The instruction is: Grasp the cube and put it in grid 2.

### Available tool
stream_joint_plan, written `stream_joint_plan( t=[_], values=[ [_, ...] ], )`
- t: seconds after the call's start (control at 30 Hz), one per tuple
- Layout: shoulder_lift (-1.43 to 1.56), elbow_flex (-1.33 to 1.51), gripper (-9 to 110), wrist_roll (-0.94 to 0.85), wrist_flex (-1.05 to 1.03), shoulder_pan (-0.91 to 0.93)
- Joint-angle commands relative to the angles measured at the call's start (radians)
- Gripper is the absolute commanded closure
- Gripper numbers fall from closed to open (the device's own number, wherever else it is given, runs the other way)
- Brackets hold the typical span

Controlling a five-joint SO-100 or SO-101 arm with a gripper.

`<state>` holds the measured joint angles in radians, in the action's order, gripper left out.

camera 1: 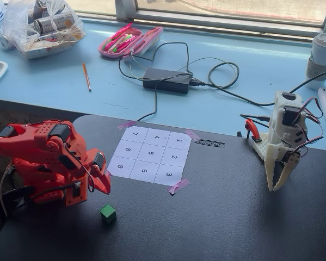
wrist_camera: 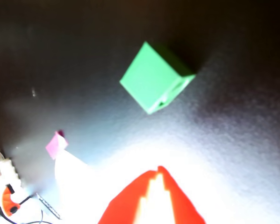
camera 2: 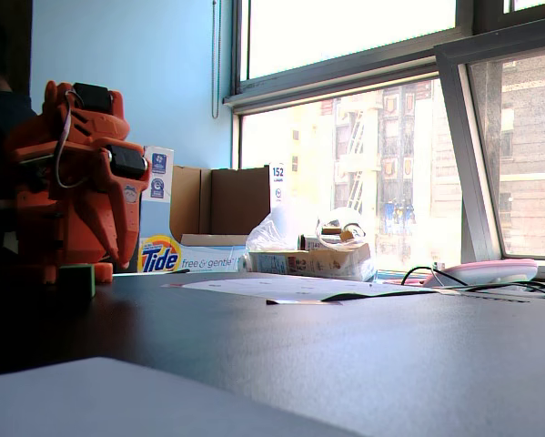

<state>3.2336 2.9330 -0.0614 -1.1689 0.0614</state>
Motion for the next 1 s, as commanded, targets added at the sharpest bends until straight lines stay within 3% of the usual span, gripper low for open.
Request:
stream_joint_plan(
  t=[0.0, 0.37, 0.67, 0.97],
  values=[
    [-0.083, -0.098, 100, 0.008, -0.008, 0.006],
    [-0.4, -0.377, 76, 0.051, 0.0, 0.118],
    [-0.637, -0.577, 69, 0.066, -0.002, 0.244],
    [-0.778, -0.541, 60, 0.081, 0.052, 0.347]
  ],
)
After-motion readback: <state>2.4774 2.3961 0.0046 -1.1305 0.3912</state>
